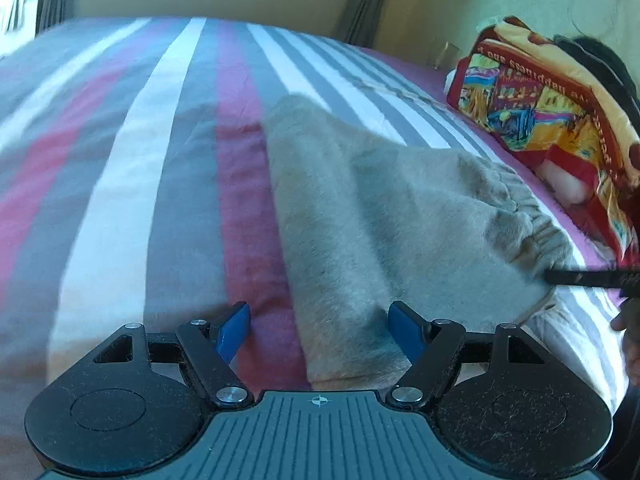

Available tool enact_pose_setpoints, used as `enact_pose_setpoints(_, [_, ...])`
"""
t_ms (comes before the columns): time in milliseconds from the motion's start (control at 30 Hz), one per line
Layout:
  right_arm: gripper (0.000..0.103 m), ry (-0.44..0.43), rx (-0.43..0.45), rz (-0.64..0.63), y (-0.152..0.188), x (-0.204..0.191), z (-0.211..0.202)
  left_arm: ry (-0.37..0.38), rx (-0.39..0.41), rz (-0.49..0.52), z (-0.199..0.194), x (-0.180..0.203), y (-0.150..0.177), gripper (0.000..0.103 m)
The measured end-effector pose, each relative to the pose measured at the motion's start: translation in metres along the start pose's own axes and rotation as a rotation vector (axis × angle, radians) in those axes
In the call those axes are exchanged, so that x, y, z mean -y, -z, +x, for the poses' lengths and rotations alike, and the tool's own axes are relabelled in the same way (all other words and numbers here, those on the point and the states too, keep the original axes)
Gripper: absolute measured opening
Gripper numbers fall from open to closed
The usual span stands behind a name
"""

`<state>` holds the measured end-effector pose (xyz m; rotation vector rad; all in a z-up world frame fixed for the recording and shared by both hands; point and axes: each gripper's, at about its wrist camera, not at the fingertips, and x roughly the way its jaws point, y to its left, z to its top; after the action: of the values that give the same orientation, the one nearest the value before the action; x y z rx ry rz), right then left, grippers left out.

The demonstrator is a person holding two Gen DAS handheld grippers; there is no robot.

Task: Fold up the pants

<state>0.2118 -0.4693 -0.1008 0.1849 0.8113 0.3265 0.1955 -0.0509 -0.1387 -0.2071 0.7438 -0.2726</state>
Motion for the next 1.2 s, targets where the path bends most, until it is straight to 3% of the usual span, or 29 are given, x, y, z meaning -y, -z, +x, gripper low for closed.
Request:
enact_pose_setpoints(100, [0.09, 0.012, -0.054, -0.001, 0.008, 0.008, 0.02, 0.013, 0.015, -0.029, 0.002, -0.003, 0.004, 0.081])
enact_pose_setpoints(200, [0.088, -0.009, -0.02, 0.034, 0.012, 0.011, 0.015, 0.058, 0.036, -0.062, -0.003, -0.011, 0.006, 0.081])
enact_pose_setpoints(367, [0.081, -0.182, 0.057, 0.214, 0.022, 0.046, -0.002, 0.186, 0.047, -0.18, -0.001, -0.037, 0.007, 0.08])
enact_pose_setpoints(467, [0.079, -0.27, 0.057, 0.343, 0.027, 0.077, 0.004, 0.28, 0.017, -0.244, 0.013, -0.051, 0.003, 0.07])
enact_pose_setpoints(600, [0.079, -0.405, 0.052, 0.419, 0.024, 0.103, 0.015, 0.415, -0.021, -0.318, 0.037, -0.069, -0.002, 0.068])
enact_pose_setpoints(800, [0.08, -0.541, -0.004, 0.384, 0.011, 0.113, 0.037, 0.548, -0.056, -0.351, 0.072, -0.077, -0.011, 0.058])
enact_pose_setpoints(967, [0.084, -0.622, -0.05, 0.308, -0.003, 0.11, 0.05, 0.617, -0.082, -0.361, 0.103, -0.078, -0.019, 0.036])
enact_pose_setpoints(1200, [0.07, -0.681, -0.059, 0.254, -0.026, 0.104, 0.075, 0.705, -0.093, -0.381, 0.136, -0.073, -0.037, 0.032])
